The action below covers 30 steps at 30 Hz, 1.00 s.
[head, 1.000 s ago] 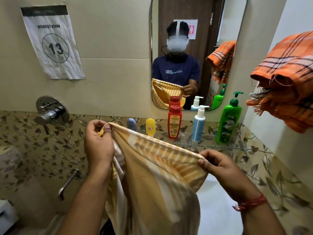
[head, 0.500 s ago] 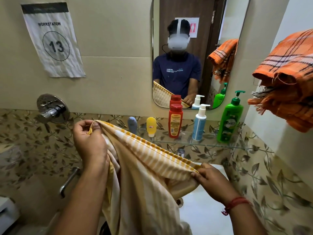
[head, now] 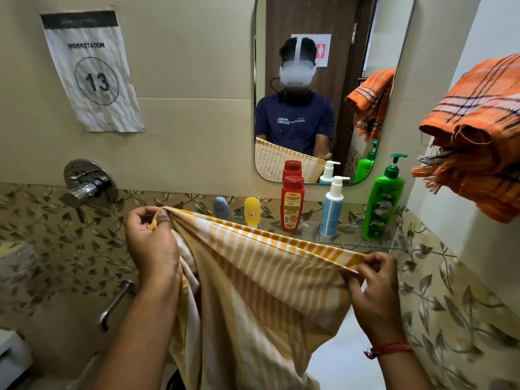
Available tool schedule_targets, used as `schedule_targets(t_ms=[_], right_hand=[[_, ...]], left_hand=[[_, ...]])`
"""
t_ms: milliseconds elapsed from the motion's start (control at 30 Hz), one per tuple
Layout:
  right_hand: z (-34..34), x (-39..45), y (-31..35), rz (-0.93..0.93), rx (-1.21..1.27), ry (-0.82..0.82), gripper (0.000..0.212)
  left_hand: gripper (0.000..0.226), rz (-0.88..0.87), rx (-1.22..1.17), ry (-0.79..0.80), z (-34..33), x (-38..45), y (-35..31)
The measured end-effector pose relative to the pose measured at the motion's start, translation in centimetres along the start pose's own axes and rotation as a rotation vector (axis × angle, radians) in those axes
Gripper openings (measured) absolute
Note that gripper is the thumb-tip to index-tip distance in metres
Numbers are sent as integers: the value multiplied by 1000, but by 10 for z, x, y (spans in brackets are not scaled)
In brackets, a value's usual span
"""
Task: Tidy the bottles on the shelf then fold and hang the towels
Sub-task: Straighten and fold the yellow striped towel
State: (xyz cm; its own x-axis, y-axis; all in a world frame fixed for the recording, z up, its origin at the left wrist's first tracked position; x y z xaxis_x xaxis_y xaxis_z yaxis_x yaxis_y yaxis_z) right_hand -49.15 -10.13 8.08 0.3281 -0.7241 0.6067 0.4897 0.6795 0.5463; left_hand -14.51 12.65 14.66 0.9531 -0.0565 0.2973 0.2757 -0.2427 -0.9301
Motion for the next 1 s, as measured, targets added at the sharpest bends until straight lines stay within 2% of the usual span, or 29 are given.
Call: schedule_targets(t_ms=[100,167,233,333,400,433,467,533,633,667,767,800,833,900,1000], right_hand=[[10,6,-18,-82,-68,-28,16],[5,10,-28,-79,-65,114,20],[1,10,-30,-72,53,250,25],[8,7,-27,-70,218,263,24],[8,5,-26,-134,391,295,21],[9,3,-24,-178,510,319,16],[12,1,-18,-204,627,342,21],[19,-1,-5,-227,815,393,42],[28,1,36,-217,1078,551,33],[32,2,58,-186,1205,613,34],[52,-1,135,91,1590,859,24],[57,-3,157,151,1585,940,25],[60,-2,171,177,1477,958,25],[62,8,185,188,1121,803,16],[62,14,208,327,571,515,7]], left_hand=[[13,-7,-11,-25,6,2,-2],[12,-22,5,-29,8,3,-4],[10,-22,24,-32,8,1,-5],[10,-2,24,-27,5,-3,-2],[9,7,49,2,4,-2,-1],[7,-2,80,47,2,-1,-2],[6,-19,135,119,-4,-1,-4],[10,-61,273,317,-20,-6,-12],[25,-123,354,599,-48,-32,-34],[30,-131,316,672,-54,-44,-44],[48,-98,215,855,-65,-76,-70],[52,-95,206,903,-68,-84,-77],[54,-105,195,941,-70,-90,-83],[50,-152,170,972,-72,-100,-95],[39,-178,95,1013,-75,-117,-103]])
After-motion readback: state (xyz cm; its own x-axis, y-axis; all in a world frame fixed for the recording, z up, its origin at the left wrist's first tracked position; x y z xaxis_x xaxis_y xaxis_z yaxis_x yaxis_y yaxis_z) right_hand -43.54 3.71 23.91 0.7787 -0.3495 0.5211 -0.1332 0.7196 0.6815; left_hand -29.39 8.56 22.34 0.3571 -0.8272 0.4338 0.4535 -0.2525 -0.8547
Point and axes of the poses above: each hand's wrist, its own x-axis towards the middle knuckle, its own z-axis out of the back of the hand, y = z × x, the point moved 7 cm from there along x, towards the middle knuckle, and after that the axes turned 7 degrees about y, right-handed, at the moved point
